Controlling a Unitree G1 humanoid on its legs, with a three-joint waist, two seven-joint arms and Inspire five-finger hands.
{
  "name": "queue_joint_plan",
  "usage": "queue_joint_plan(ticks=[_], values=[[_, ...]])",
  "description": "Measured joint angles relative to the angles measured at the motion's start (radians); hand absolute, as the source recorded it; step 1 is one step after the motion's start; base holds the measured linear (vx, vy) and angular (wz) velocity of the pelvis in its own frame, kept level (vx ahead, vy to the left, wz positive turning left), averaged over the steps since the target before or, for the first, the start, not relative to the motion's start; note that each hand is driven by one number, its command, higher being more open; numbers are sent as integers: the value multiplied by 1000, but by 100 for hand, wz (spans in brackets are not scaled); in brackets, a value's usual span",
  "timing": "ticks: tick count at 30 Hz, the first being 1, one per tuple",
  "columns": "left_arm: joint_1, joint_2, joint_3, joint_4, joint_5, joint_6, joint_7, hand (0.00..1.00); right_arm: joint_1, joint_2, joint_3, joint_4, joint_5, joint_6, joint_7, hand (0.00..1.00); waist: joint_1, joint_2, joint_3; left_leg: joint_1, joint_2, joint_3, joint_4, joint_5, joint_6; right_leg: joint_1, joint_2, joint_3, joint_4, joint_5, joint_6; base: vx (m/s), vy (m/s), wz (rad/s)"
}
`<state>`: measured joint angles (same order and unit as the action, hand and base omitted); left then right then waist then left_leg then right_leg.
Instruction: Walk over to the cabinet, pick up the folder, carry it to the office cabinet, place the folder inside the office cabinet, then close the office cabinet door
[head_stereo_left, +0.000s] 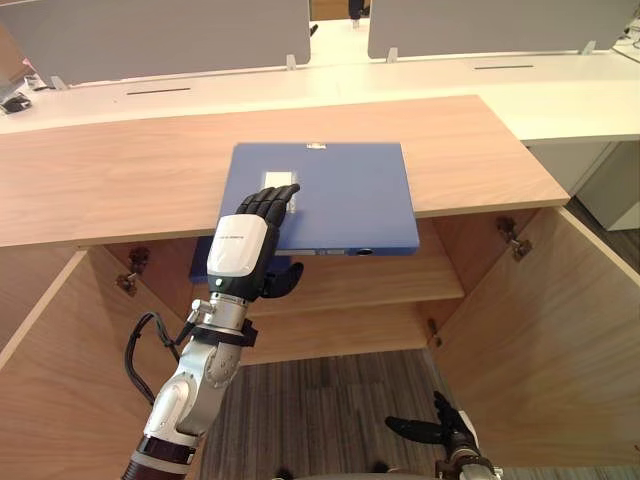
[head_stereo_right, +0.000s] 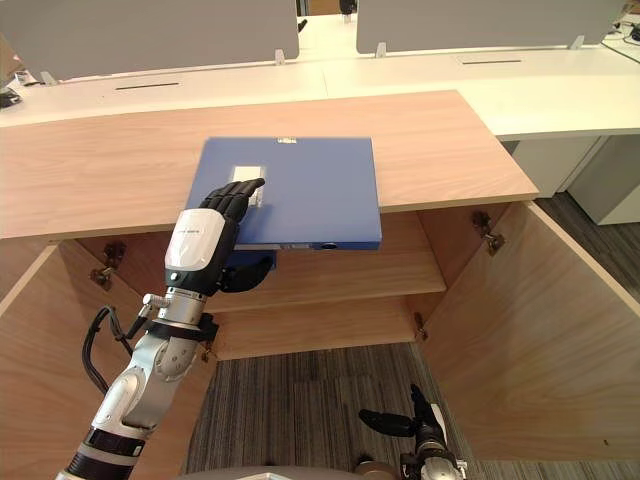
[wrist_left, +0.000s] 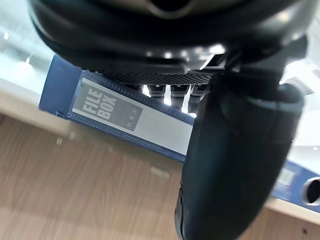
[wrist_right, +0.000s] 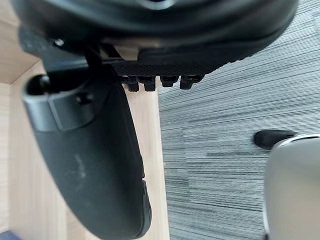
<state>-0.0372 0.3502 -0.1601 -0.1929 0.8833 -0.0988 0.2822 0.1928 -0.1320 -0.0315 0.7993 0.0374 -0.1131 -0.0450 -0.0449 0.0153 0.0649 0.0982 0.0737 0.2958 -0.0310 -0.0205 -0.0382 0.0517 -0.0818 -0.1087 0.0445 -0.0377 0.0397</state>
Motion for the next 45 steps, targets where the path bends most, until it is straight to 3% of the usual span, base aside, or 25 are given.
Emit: queue_joint_plan(ticks=[4, 9, 16, 23, 29, 33, 40, 41, 45], values=[[0, -1, 4, -58, -22, -25, -4, 0, 3, 11, 0, -17, 6, 0, 1, 100, 0, -13, -7, -1, -10, 11, -3, 0, 0, 0, -7, 17, -18, 7, 11, -19, 24, -9], [107, -54, -14, -209, -168, -96, -31, 0, 15, 23, -2, -61, 21, 0, -4, 100, 1, -13, -8, -1, -11, 14, -7, 0, 0, 0, -8, 23, -26, 10, 14, -6, 3, -2], [238, -103, -43, -307, -420, -141, -138, 0, 17, 64, -50, -332, 91, -1, -32, 100, 1, -14, -8, -1, -12, 14, -11, 1, 1, -1, -7, 22, -26, 12, 17, 0, 0, 0], [387, -125, 18, -407, -1103, -149, -292, 0, 54, 94, -121, -760, 209, -15, -34, 100, 2, -14, -5, 0, -12, 14, -14, -1, 4, -1, -8, 23, -26, 13, 17, 0, 0, 0], [476, -117, 13, -410, -1439, -91, -410, 0, 49, 85, -136, -1049, 319, -61, 9, 100, 1, -14, 7, 2, -12, 19, -13, -3, 4, -2, -7, 28, -26, 13, 17, -8, -4, -1], [504, -90, 4, -409, -1559, -55, -456, 0, -11, -12, -108, -1119, 384, -77, 53, 100, 2, -14, 23, 2, -11, 28, -1, -10, 6, -2, -7, 38, -26, 15, 22, -6, -3, -6], [511, -53, -5, -366, -1572, -49, -487, 0, -116, -192, 5, -1124, 442, -85, 140, 100, 3, -13, 28, 2, -11, 32, 0, -10, 7, -3, -8, 44, -27, 20, 29, -2, -1, -2], [510, -51, -6, -352, -1572, -49, -488, 0, -126, -216, 24, -1124, 444, -85, 152, 0, 5, -13, 28, 2, -12, 32, 0, -10, 7, -3, -8, 44, -27, 22, 30, 0, 0, 0], [510, 0, -25, -283, -1583, -46, -496, 0, -180, -312, 126, -1111, 452, -84, 195, 0, 5, -13, 28, 2, -11, 32, 0, -10, 7, -3, -8, 47, -27, 27, 35, -8, -1, 0]])
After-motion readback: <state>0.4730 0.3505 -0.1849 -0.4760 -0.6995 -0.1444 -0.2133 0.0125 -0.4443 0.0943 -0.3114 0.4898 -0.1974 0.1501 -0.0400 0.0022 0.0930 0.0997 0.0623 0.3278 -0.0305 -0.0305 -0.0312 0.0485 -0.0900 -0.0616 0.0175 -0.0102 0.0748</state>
